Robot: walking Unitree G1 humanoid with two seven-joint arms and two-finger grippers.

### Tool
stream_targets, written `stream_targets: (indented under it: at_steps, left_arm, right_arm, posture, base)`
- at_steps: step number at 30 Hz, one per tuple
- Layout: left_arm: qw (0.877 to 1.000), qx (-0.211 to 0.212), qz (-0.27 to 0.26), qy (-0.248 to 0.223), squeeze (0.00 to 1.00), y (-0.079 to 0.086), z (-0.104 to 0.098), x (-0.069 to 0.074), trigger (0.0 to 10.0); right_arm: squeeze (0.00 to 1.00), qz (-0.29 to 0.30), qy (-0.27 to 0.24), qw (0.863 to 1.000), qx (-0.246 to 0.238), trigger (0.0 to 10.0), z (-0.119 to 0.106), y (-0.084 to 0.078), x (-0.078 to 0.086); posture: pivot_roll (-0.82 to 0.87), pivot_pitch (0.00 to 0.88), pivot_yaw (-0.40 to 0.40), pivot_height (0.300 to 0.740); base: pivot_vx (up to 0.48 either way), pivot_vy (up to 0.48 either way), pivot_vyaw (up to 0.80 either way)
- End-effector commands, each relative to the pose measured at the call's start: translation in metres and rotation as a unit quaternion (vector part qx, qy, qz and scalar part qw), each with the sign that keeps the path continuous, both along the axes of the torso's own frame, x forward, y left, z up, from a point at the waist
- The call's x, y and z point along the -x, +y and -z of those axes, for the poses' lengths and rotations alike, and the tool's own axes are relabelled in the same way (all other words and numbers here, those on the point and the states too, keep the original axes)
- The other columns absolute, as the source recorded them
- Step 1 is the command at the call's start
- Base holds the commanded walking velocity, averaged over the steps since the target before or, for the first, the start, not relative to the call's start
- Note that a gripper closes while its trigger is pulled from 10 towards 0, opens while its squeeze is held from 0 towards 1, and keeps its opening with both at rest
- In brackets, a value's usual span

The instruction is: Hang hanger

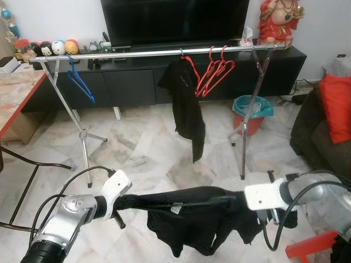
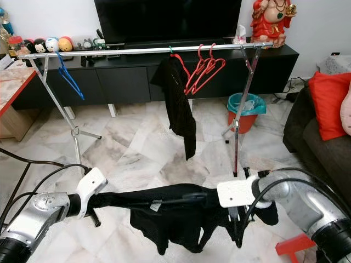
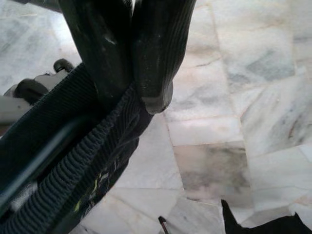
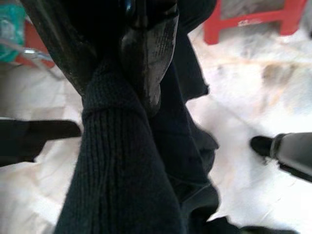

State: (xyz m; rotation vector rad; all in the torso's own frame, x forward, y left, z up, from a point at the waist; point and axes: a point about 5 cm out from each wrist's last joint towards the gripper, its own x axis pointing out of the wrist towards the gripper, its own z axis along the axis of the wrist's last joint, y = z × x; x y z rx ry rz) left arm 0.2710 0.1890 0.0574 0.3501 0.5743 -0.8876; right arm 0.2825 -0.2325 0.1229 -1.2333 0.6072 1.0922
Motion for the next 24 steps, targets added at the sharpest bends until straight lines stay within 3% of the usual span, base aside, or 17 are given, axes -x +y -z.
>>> stream_targets:
  at_steps: [1,6,8,11,18,24]
  left_arm:
    - [0.991,-0.111,-0.063,0.037,0.0,0.055,0.013,0.014,10.0]
    - [0.99,-0.126,-0.04,0.046,0.0,0.054,0.019,0.019,10.0]
    - [0.989,-0.133,-0.033,0.049,0.0,0.055,0.021,0.023,10.0]
    - [0.988,-0.14,-0.034,0.05,0.0,0.057,0.023,0.024,10.0]
    - [0.991,-0.127,-0.038,0.029,0.0,0.054,0.017,0.017,10.0]
    - [0.996,-0.003,-0.077,-0.043,0.0,0.035,-0.017,-0.008,10.0]
  right_arm:
    - [0.0,0.093,-0.029,0.994,0.047,0.0,-0.023,-0.047,-0.009]
    - [0.0,0.084,-0.029,0.994,0.062,0.0,-0.025,-0.047,-0.011]
    - [0.0,0.07,0.007,0.992,0.102,0.0,-0.023,-0.054,-0.003]
    - [0.0,0.074,0.003,0.988,0.132,0.0,-0.024,-0.06,-0.003]
    - [0.0,0.067,0.027,0.983,0.17,0.0,-0.015,-0.064,0.001]
    - [0.0,0.046,0.042,0.985,0.163,0.0,0.007,-0.046,0.003]
  posture:
    - [0.02,0.0,0.05,0.74]
    - [0.02,0.0,0.047,0.74]
    - [0.02,0.0,0.047,0.74]
    - [0.02,0.0,0.046,0.74]
    - [0.02,0.0,0.045,0.74]
    - [0.03,0.0,0.042,0.74]
  base:
    - [0.0,0.0,0.0]
    - [0.0,0.0,0.0]
    - [0.0,0.0,0.0]
    - [0.0,0.0,0.0]
    - [0.0,0.0,0.0]
    - [0.0,0.0,0.0]
